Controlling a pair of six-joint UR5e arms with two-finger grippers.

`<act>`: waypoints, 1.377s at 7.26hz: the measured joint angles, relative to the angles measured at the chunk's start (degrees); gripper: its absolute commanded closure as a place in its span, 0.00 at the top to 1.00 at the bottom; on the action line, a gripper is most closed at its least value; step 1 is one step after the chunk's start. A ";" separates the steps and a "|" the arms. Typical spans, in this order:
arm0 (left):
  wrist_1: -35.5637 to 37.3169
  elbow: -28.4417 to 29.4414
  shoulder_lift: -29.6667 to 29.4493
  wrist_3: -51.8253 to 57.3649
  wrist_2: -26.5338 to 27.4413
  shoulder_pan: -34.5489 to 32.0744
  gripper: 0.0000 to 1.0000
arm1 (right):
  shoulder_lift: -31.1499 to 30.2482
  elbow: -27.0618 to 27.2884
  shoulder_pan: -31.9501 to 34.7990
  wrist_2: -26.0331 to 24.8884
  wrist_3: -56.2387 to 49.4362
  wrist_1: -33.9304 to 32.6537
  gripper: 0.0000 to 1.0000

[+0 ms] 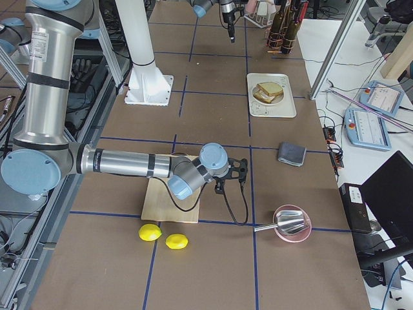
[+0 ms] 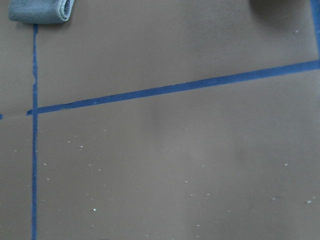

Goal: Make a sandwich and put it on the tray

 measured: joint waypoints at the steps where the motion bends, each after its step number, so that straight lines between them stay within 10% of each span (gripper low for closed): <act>1: 1.78 1.11 2.71 14.70 -3.15 -7.67 0.52 | 1.36 0.15 2.84 -0.02 -9.80 -8.03 1.00; 3: 12.37 4.52 4.21 40.37 -8.77 -23.04 0.56 | 4.69 0.97 6.68 0.01 -22.73 -22.66 1.00; 4: 19.89 6.15 4.26 49.41 -13.62 -29.29 1.00 | 6.43 2.25 8.02 -0.03 -28.15 -31.01 1.00; 7: 32.64 5.62 9.34 57.95 -20.73 -34.54 1.00 | 8.76 7.39 10.67 -1.02 -40.43 -50.12 1.00; 10: 40.54 1.52 10.98 60.14 -22.54 -35.50 1.00 | 9.09 8.03 9.93 -3.30 -41.21 -52.10 1.00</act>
